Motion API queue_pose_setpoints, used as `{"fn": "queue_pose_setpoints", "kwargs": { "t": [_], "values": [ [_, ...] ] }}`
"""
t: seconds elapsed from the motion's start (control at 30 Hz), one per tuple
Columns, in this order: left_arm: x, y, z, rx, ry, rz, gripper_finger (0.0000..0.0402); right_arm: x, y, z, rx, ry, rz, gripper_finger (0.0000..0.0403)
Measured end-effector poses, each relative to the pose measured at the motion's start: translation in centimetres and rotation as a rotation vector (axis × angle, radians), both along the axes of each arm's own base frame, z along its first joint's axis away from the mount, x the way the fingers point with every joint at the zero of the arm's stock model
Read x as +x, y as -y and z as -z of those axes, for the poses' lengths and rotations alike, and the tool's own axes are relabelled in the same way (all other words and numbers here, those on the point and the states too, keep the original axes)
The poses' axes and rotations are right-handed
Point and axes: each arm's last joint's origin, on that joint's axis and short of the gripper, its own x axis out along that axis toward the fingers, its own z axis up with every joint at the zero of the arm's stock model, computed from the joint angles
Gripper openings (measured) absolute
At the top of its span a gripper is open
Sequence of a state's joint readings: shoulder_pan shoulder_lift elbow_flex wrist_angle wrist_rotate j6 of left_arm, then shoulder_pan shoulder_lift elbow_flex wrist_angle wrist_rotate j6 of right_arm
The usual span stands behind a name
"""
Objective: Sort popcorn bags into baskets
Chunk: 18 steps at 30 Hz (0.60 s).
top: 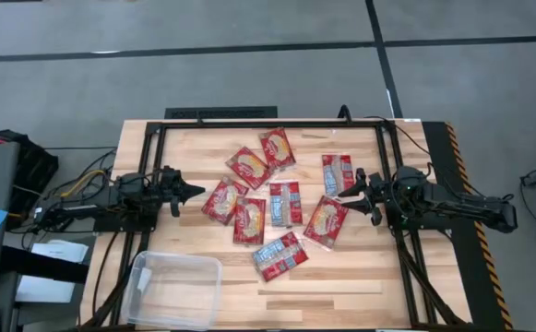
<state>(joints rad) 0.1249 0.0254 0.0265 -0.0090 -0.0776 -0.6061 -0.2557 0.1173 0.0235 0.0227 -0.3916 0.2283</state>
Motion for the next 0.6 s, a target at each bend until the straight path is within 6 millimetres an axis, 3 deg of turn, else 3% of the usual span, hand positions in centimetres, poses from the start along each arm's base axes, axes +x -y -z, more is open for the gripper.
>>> {"fn": "queue_pose_setpoints", "kwargs": {
  "t": [0.6],
  "values": [
    [0.00,0.00,0.00,0.000,0.000,0.000,0.0000,0.00,0.00,0.00,0.000,0.000,0.000,0.0184]
  ]
}}
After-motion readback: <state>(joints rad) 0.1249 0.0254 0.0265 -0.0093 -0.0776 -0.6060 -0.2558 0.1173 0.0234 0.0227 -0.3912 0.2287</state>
